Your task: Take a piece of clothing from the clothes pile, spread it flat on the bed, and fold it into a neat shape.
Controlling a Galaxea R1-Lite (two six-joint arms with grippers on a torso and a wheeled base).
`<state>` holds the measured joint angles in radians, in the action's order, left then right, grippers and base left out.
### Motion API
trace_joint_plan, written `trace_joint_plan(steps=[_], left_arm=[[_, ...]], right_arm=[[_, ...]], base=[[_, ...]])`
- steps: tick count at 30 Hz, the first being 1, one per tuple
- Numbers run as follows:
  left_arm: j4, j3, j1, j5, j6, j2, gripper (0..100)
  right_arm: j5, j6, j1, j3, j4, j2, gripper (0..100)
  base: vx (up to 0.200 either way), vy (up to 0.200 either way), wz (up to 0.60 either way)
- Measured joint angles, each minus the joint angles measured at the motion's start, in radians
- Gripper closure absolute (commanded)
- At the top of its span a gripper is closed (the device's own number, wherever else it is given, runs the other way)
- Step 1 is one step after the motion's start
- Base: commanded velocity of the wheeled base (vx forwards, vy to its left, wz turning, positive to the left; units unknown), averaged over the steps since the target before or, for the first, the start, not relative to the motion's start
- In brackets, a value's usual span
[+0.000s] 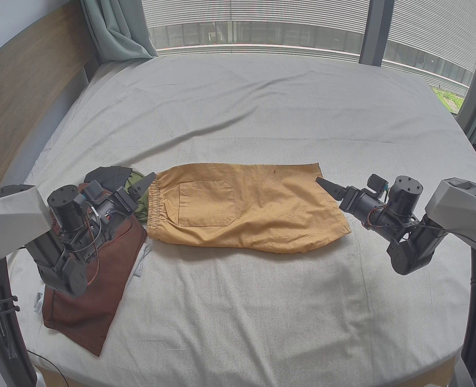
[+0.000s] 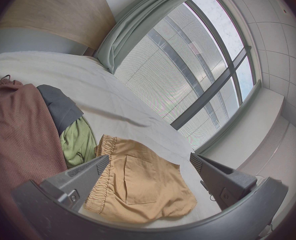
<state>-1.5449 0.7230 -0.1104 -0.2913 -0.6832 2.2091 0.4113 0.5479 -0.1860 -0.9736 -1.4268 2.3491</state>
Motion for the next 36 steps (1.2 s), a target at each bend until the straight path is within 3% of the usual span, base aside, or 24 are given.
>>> trace_joint_plan(steps=[5,12,19,26,36], left_arm=[[0.000,-0.043,0.000,-0.040,0.020,-0.054,0],[0.001,-0.125,-0.003,-0.100,0.151,-0.107,0],[0.000,-0.162,-0.001,-0.105,0.210,-0.137,0],[0.001,-0.200,-0.003,-0.106,0.358,-0.145,0],[0.000,-0.221,-0.004,-0.106,0.377,-0.147,0]], right_arm=[[-0.016,0.050,-0.010,0.135,-0.067,-0.025,0],[-0.024,0.141,-0.037,0.273,-0.110,-0.053,0],[-0.026,0.145,-0.064,0.316,-0.114,-0.060,0],[-0.027,0.145,-0.090,0.346,-0.113,-0.061,0],[-0.026,0.124,-0.122,0.400,-0.114,-0.036,0]], base=[[0.000,0.000,0.00],[0.000,0.000,0.00],[0.000,0.000,0.00],[0.000,0.000,0.00],[0.000,0.000,0.00]])
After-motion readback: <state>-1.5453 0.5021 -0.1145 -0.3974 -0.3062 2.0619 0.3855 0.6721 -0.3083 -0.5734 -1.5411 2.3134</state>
